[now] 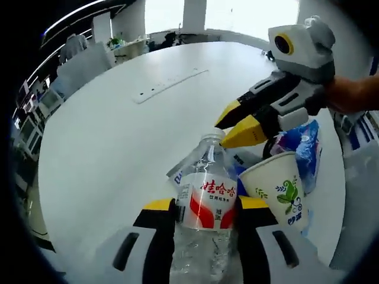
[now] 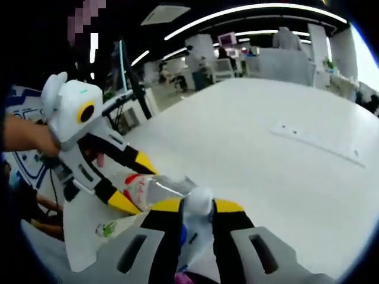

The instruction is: Arrange the tabletop items into an orderly group along one side of the table until the central work area is clear of visible clutter.

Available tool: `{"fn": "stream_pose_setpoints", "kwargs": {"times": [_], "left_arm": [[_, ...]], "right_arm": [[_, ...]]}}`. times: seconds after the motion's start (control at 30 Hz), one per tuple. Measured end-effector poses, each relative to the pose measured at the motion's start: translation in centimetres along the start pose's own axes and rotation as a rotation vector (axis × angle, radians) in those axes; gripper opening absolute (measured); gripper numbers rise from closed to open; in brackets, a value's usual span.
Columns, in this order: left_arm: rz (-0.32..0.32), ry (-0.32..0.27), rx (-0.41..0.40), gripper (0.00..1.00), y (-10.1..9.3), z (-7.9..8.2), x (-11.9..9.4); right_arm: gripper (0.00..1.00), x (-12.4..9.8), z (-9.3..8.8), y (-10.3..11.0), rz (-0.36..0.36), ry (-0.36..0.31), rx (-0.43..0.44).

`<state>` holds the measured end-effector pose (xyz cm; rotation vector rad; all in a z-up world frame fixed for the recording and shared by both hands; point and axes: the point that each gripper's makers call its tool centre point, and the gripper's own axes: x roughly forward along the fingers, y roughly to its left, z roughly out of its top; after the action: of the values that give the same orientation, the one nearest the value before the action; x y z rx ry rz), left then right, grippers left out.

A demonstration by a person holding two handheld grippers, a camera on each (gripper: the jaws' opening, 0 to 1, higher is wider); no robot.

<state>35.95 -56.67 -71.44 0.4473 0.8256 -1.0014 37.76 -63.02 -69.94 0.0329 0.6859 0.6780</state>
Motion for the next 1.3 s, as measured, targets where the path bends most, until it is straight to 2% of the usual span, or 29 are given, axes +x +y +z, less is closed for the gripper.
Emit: {"fn": "stream_pose_setpoints", "kwargs": {"times": [0.17,0.37,0.47,0.63,0.8,0.9,1.0,1.07,1.13,1.3], "left_arm": [[0.058,-0.03,0.076,0.38,0.7,1.2,-0.6],[0.061,-0.014,0.108,0.4,0.6,1.1,-0.1],[0.062,0.013,0.117,0.4,0.8,0.7,0.3],[0.057,0.054,0.19,0.43,0.9,0.5,0.9],[0.052,0.125,0.267,0.45,1.0,-0.2,1.6],[0.046,0.131,0.235,0.41,1.3,-0.2,1.7],[0.037,0.127,0.267,0.38,1.0,-0.2,1.6],[0.045,0.102,0.279,0.37,1.0,-0.2,1.4],[0.063,0.054,0.279,0.36,1.0,0.0,1.3],[0.099,-0.067,0.157,0.35,1.0,0.4,0.7]], "right_arm": [[0.15,0.2,-0.3,0.1,-0.012,0.02,-0.014],[0.15,0.4,0.0,0.3,-0.011,0.019,-0.013],[0.15,0.4,0.2,0.3,-0.012,0.014,-0.013],[0.15,0.3,0.1,0.1,-0.014,0.018,-0.013],[0.16,0.3,-0.3,0.2,-0.01,0.027,0.006],[0.16,0.3,-0.4,0.3,-0.006,0.027,0.025],[0.16,0.3,-0.4,0.2,0.001,0.03,0.06],[0.17,0.3,-0.3,0.0,0.001,0.021,0.089],[0.18,0.2,-0.3,0.0,0.002,0.011,0.128],[0.21,0.3,0.4,0.0,0.01,-0.028,0.215]]}}
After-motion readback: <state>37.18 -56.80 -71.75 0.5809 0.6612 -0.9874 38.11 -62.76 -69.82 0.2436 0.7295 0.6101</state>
